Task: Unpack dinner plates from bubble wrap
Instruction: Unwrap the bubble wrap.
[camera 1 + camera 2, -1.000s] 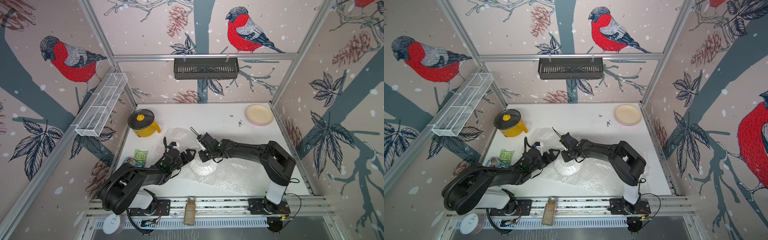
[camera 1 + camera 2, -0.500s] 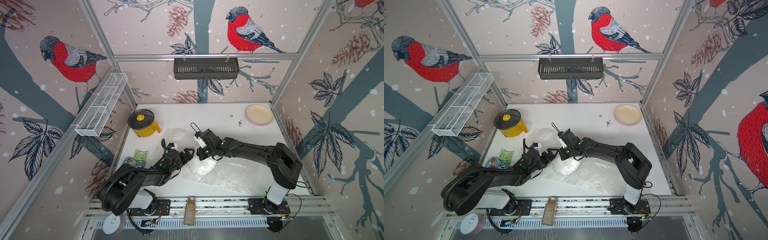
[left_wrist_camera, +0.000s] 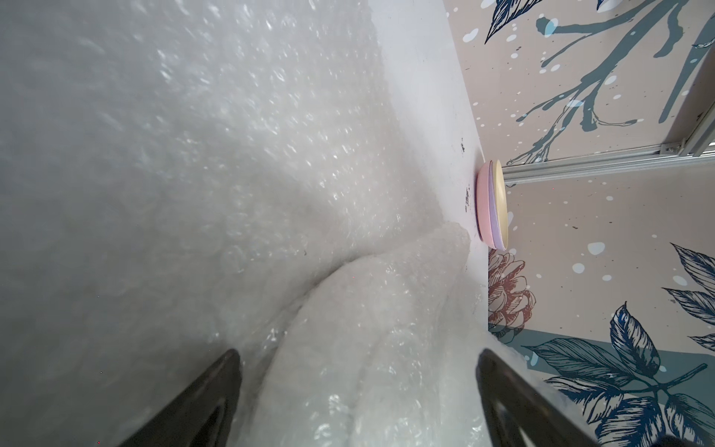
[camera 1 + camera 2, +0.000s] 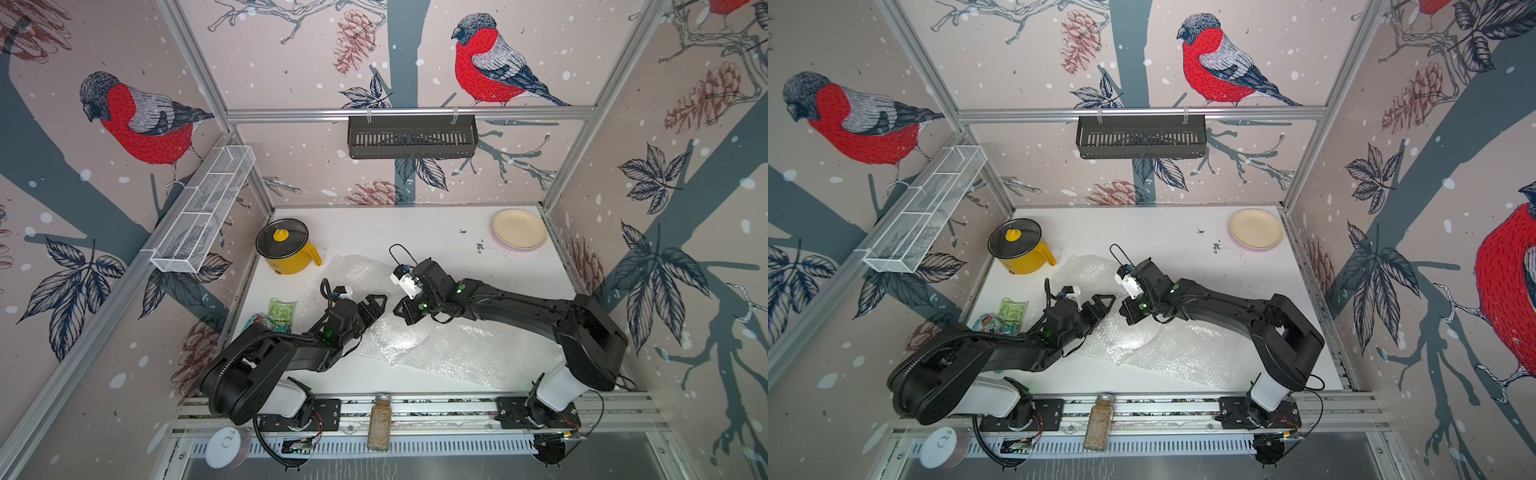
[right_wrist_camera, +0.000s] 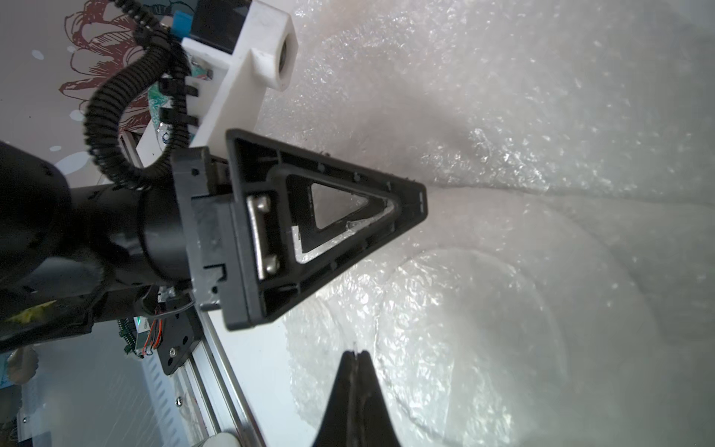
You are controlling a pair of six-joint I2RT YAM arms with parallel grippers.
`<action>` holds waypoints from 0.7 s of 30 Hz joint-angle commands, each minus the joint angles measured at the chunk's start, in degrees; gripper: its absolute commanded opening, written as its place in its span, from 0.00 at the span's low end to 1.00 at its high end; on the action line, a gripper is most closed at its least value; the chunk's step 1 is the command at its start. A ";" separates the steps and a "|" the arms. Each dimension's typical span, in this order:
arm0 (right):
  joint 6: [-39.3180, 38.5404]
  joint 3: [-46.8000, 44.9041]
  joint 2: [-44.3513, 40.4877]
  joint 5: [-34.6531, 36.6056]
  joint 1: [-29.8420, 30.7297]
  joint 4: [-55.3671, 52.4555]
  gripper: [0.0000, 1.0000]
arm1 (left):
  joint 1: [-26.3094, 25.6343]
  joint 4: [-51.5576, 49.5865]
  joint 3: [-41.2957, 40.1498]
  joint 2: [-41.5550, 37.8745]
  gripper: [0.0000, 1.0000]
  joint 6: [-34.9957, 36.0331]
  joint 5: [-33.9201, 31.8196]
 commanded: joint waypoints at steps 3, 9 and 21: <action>-0.09 -2.47 -5.21 0.88 -0.50 -1.16 0.01 | 0.34 -15.51 -0.37 0.58 0.95 -0.96 -0.82; 3.96 -7.41 -15.21 7.06 -1.31 -4.64 0.02 | 0.48 -19.20 2.43 -4.95 0.96 2.89 -0.78; 20.17 -26.74 -30.95 22.43 -1.63 0.06 0.25 | 0.46 -28.19 10.82 -13.65 0.96 18.86 4.06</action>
